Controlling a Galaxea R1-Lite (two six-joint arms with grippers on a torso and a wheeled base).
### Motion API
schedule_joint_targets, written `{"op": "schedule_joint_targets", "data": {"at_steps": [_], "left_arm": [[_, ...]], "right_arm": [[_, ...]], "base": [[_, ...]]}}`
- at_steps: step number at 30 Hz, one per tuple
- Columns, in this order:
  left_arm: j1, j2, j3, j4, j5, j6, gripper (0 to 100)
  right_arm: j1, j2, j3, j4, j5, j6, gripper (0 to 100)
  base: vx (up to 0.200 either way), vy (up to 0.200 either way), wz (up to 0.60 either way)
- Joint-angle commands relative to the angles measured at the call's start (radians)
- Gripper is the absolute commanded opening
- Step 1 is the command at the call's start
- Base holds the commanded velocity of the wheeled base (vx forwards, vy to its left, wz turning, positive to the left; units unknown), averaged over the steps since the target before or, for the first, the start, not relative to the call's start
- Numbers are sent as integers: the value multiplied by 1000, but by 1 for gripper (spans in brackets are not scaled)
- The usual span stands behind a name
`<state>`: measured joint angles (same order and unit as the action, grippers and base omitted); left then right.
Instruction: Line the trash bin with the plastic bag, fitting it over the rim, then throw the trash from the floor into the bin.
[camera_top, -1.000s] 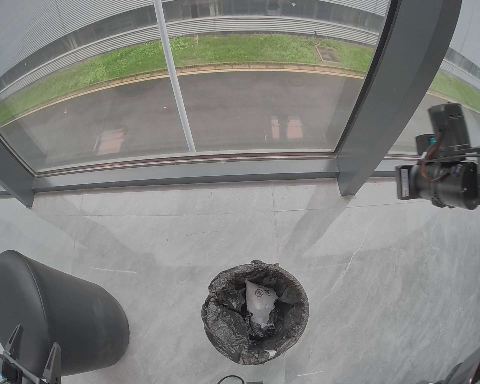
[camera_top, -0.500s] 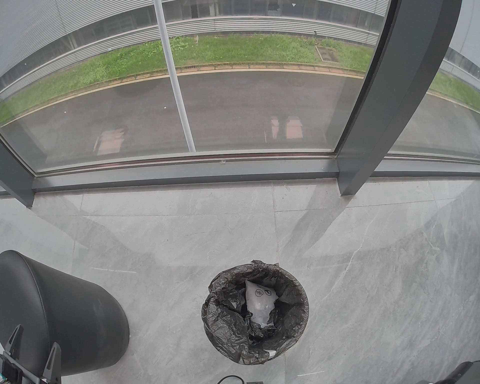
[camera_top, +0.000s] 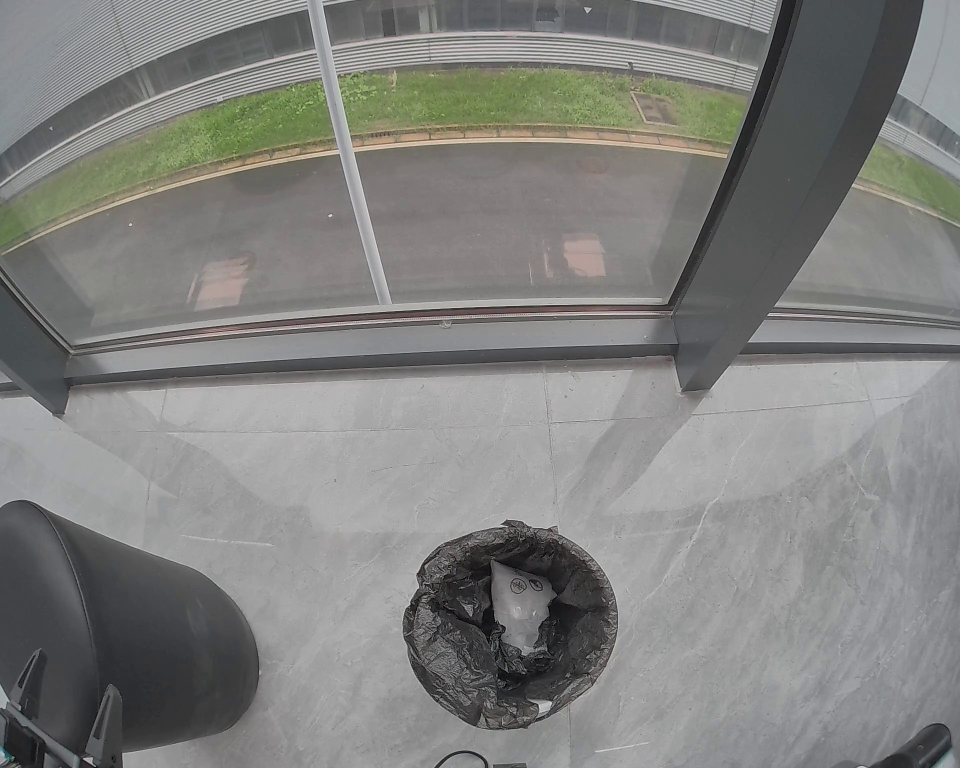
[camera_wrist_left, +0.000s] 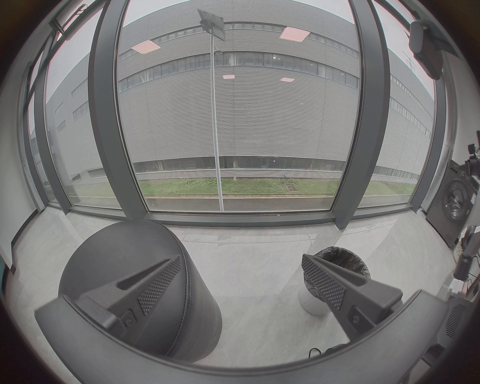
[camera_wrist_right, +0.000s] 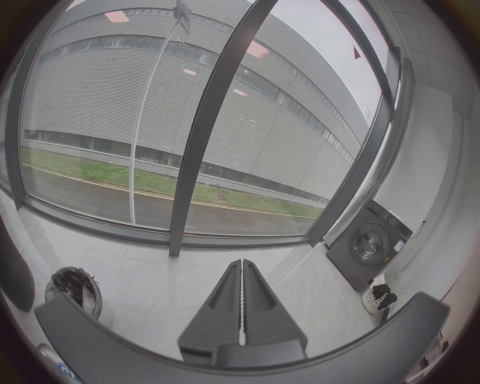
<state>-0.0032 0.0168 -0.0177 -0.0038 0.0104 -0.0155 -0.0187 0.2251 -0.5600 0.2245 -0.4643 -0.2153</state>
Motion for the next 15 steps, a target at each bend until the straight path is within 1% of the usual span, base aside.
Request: {"op": "schedule_joint_targets", "data": {"at_steps": [1, 4, 8, 11, 13, 15], "left_arm": [[0, -15, 18, -1, 0, 0, 100], [0, -17, 18, -1, 0, 0, 100], [0, -17, 18, -1, 0, 0, 100], [0, -17, 18, -1, 0, 0, 100], [0, -17, 18, -1, 0, 0, 100], [0, -17, 18, -1, 0, 0, 100]], "right_arm": [[17, -197, 98, 30, -8, -13, 0], [20, -225, 132, 24, 7, -32, 0], [19, -225, 146, 24, 15, -22, 0], [20, -225, 215, 6, 18, 5, 0], [19, -225, 282, -73, 19, 14, 0], [19, -225, 384, -208, 24, 21, 0]], "base": [[0, 0, 0], [0, 0, 0], [0, 0, 0], [0, 0, 0], [0, 0, 0], [0, 0, 0]]}}
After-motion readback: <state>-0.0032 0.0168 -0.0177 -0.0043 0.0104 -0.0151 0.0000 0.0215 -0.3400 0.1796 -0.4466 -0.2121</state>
